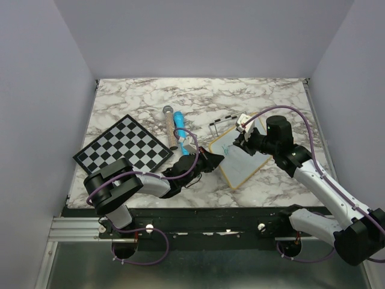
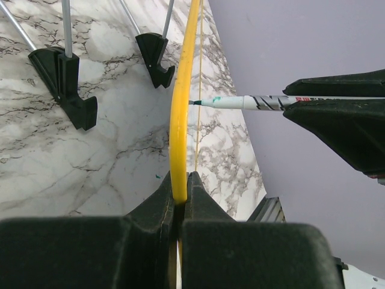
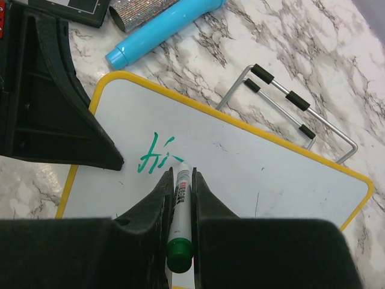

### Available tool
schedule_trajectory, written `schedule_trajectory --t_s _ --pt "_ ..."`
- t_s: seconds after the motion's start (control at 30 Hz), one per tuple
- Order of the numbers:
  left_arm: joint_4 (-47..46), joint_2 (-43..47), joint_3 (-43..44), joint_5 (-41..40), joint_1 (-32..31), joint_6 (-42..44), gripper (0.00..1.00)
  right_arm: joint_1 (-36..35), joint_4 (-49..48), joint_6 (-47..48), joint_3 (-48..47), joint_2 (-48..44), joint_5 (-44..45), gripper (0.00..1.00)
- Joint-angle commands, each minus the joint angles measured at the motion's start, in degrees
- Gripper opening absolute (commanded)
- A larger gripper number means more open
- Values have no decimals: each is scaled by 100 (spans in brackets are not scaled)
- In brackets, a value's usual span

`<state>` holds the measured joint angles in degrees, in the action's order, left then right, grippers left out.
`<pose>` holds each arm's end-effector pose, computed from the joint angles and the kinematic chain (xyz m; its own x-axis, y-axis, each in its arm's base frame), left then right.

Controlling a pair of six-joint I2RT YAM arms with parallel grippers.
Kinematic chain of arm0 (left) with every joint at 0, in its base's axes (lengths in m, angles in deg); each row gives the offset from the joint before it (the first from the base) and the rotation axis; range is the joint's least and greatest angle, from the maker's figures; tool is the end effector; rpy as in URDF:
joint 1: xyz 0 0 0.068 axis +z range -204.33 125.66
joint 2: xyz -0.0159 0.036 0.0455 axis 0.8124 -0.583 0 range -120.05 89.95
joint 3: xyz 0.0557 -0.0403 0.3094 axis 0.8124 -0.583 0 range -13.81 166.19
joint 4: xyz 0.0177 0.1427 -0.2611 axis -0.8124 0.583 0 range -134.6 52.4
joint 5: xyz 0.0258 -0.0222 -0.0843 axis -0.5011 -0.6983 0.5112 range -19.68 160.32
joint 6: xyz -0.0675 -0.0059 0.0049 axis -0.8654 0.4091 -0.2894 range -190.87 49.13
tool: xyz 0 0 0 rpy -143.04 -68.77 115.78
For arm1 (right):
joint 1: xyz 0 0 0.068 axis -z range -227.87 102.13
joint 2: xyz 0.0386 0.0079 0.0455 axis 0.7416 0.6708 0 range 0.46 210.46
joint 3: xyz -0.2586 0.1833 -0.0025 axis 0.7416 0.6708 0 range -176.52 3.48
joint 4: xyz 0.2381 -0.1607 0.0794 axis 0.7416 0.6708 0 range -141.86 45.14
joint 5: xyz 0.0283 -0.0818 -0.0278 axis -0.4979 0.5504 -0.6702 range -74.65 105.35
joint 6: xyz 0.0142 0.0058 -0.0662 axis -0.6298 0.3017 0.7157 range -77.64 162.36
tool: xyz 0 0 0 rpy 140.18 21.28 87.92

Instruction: Write a sentence on the whiteboard

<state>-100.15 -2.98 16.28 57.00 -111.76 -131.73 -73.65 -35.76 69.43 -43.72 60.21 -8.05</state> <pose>0.1963 -0.2837 0.1814 -0.6421 -0.5737 -0.5085 0.2796 0.4424 -0.8521 0.2274 0.1339 0.3182 -0.0599 -0.4927 -0.8681 -0.8314 0.5060 -0.2298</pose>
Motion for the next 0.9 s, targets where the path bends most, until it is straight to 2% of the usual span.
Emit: schedule_trajectory --t_s 0.0,0.27,0.6,0.87 --pt "53 -77 -55 146 4 206 0 20 279 175 -88 72 -156 0" --pt "35 -112 -64 172 12 189 0 20 587 422 -70 -33 -692 1" --pt "18 -121 -55 181 12 189 0 20 632 343 -210 37 -868 0" --pt "9 -121 -82 172 12 180 0 29 78 -88 -149 -252 10 1"
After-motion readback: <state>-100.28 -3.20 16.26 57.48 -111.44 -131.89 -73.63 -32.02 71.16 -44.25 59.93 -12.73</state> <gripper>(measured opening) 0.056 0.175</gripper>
